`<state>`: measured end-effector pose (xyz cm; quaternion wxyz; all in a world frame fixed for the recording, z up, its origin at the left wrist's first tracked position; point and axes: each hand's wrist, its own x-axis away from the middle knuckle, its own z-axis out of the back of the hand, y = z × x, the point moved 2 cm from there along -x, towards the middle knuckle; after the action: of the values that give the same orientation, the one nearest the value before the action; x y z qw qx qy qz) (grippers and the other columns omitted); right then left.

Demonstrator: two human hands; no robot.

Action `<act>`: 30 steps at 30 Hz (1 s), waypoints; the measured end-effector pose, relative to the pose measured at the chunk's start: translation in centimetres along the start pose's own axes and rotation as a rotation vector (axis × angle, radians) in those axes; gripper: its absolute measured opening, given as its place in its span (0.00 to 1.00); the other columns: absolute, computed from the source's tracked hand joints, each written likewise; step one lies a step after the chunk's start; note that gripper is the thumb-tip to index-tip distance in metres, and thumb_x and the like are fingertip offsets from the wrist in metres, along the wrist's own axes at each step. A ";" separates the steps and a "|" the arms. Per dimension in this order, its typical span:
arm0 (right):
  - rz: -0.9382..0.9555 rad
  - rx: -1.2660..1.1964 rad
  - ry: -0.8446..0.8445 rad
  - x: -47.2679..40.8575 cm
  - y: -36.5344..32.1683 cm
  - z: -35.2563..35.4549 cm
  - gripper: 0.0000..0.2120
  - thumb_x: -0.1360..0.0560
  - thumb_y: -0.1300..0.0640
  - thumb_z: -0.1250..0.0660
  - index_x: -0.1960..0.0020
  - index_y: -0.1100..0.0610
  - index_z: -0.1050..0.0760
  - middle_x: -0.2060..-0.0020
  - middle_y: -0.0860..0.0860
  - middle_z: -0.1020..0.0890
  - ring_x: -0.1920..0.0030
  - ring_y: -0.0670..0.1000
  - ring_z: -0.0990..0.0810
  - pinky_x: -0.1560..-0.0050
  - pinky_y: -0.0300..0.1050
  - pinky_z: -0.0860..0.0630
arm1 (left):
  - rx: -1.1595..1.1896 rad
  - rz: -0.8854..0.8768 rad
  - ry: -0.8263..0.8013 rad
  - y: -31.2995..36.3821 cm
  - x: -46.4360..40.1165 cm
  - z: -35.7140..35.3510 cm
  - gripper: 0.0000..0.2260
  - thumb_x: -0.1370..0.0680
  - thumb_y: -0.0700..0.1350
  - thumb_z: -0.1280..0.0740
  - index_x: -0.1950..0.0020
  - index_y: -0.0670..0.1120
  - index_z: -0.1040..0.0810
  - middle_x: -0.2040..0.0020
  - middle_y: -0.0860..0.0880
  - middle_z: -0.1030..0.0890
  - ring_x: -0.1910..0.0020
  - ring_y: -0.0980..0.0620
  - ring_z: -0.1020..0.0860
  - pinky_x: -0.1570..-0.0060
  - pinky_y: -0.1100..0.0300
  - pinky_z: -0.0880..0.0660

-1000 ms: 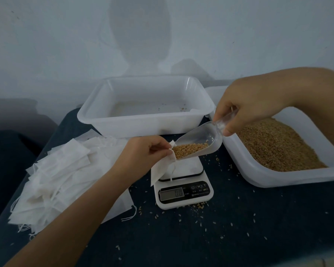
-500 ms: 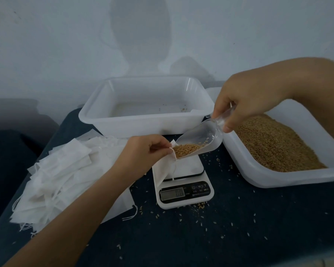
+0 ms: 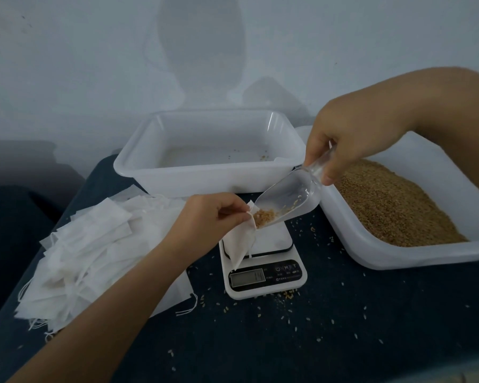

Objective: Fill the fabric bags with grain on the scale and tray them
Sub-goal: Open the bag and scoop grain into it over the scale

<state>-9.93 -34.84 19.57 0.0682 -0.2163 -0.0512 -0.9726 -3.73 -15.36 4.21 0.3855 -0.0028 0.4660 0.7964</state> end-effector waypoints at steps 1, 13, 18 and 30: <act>-0.002 0.008 -0.005 0.0 0.0 0.1 0.18 0.38 0.37 0.31 0.50 0.40 0.18 0.63 0.36 0.17 0.62 0.39 0.19 0.52 0.43 0.22 | 0.004 0.001 -0.002 0.0 0.0 0.0 0.05 0.29 0.41 0.27 0.56 0.50 0.17 0.60 0.62 0.19 0.59 0.67 0.21 0.56 0.75 0.27; -0.028 0.079 0.018 -0.3 0.0 0.6 0.14 0.33 0.41 0.30 0.48 0.40 0.19 0.62 0.41 0.16 0.60 0.39 0.21 0.58 0.39 0.27 | 0.031 0.019 -0.021 0.2 0.1 -0.2 0.11 0.29 0.42 0.27 0.60 0.59 0.20 0.61 0.66 0.20 0.59 0.67 0.21 0.57 0.78 0.29; -0.044 0.165 0.053 -0.5 -0.1 0.7 0.15 0.29 0.44 0.29 0.43 0.41 0.21 0.59 0.38 0.19 0.58 0.38 0.23 0.56 0.34 0.30 | 0.052 0.030 -0.005 0.2 0.2 -0.3 0.11 0.29 0.42 0.27 0.61 0.60 0.21 0.59 0.65 0.19 0.59 0.66 0.20 0.56 0.76 0.28; -0.130 -0.394 0.294 2.8 5.8 -3.9 0.24 0.43 0.31 0.35 0.50 0.37 0.20 0.54 0.32 0.18 0.53 0.35 0.21 0.51 0.36 0.29 | -0.067 0.082 0.199 1.5 -0.9 -0.2 0.07 0.26 0.43 0.31 0.63 0.53 0.23 0.69 0.60 0.23 0.66 0.66 0.25 0.67 0.76 0.31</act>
<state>-13.13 -41.38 17.65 -0.0315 -0.0777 0.1358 -0.9872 -4.13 -16.49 5.52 0.3043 -0.0758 0.4746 0.8224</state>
